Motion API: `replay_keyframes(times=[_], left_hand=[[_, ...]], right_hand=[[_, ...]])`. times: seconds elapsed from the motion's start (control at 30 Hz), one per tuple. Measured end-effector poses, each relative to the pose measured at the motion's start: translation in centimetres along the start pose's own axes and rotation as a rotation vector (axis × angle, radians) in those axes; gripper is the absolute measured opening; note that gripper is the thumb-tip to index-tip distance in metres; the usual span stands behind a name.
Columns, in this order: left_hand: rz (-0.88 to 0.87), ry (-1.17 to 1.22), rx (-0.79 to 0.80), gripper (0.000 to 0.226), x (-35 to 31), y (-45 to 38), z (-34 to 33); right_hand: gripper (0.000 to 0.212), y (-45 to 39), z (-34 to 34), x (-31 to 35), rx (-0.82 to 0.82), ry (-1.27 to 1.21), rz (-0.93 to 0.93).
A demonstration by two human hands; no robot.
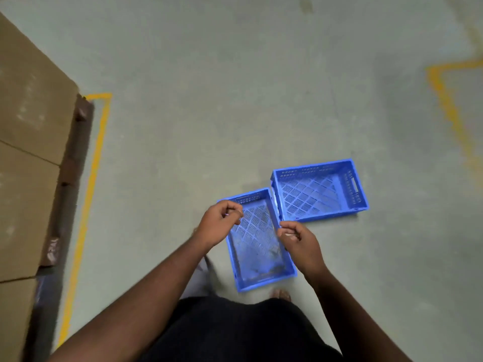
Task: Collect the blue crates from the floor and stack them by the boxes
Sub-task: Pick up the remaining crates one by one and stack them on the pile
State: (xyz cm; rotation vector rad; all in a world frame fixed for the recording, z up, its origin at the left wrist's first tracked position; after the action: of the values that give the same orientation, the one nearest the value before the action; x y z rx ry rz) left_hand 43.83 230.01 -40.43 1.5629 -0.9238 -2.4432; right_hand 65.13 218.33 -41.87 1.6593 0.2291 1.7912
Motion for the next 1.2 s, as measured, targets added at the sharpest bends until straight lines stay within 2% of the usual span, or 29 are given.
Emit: replay_keyframes(times=[0.07, 0.13, 0.2, 0.3, 0.4, 0.47, 0.6, 0.67, 0.73, 0.83, 0.87, 0.93, 1.0, 1.07, 1.1, 1.2], left_hand=[[0.015, -0.05, 0.078, 0.011, 0.5, -4.9, 1.0], [0.017, -0.114, 0.2, 0.008, 0.9, -9.5, 1.1], [-0.001, -0.248, 0.32, 0.012, 1.2, -13.4, 0.9], [-0.059, -0.452, 0.468, 0.011, 1.5, -17.9, -0.2], [-0.112, -0.601, 0.553, 0.011, 3.5, -21.8, -2.4], [-0.125, -0.694, 0.567, 0.013, 6.2, -24.4, -4.3], [-0.102, -0.913, 0.639, 0.006, 14.8, -29.8, -8.6], [-0.11, -1.015, 0.693, 0.005, 20.0, -32.7, -10.8], [-0.097, -1.08, 0.689, 0.013, 24.7, -36.0, -12.8], [-0.145, -1.202, 0.602, 0.047, 29.9, -41.0, -15.4], [-0.189, -1.281, 0.562, 0.064, 31.0, -42.5, -16.0], [-0.268, -1.48, 0.472, 0.094, 32.9, -44.9, -16.5], [-0.196, -1.51, 0.399, 0.106, 34.6, -46.8, -16.5], [-0.139, -1.425, 0.39, 0.103, 36.0, -47.9, -16.8], [-0.138, -1.375, 0.37, 0.091, 36.0, -48.3, -16.6], [-0.136, -1.306, 0.284, 0.055, 35.2, -49.6, -15.2]], right_hand=[[0.038, -2.0, -1.7, -0.8, -0.107, -0.01, -0.074], [0.043, -3.5, -3.1, -2.3, -0.194, -0.061, -0.137], [0.035, -4.1, -4.5, -4.3, -0.31, -0.139, -0.21], [0.012, -3.5, -6.4, -7.6, -0.487, -0.321, -0.347], [0.017, -3.2, -8.9, -12.2, -0.621, -0.506, -0.496], [0.021, -4.1, -10.9, -15.5, -0.611, -0.543, -0.565], [0.032, -8.8, -15.8, -24.1, -0.273, -0.342, -0.68], [0.047, -11.9, -16.7, -30.1, -0.327, -0.275, -0.734], [0.068, -14.5, -17.0, -36.2, -0.456, -0.265, -0.773], [0.092, -16.5, -16.7, -43.8, -0.735, -0.21, -0.829], [0.102, -16.6, -16.8, -45.8, -0.769, -0.156, -0.887], [0.119, -16.8, -18.3, -49.3, -0.729, -0.094, -1.033], [0.128, -17.3, -19.6, -52.0, -0.75, -0.146, -1.066], [0.125, -17.3, -20.2, -54.0, -0.851, -0.172, -1.045], [0.117, -17.0, -20.3, -54.6, -0.919, -0.174, -1.039], [0.065, -15.4, -19.9, -54.8, -1.107, -0.178, -1.039]])
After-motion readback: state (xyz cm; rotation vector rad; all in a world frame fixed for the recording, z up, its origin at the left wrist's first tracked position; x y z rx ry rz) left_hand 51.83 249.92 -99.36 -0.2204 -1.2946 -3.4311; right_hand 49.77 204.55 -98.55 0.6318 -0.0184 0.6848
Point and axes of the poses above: each hand's wrist, its own y-axis away from the middle knuckle, its own z-axis out of the back of the hand, x = y × z, the point moved 6 cm from there along -y, towards the middle knuckle, and after that the axes turned 5 degrees about -y, right-handed, at the moved point
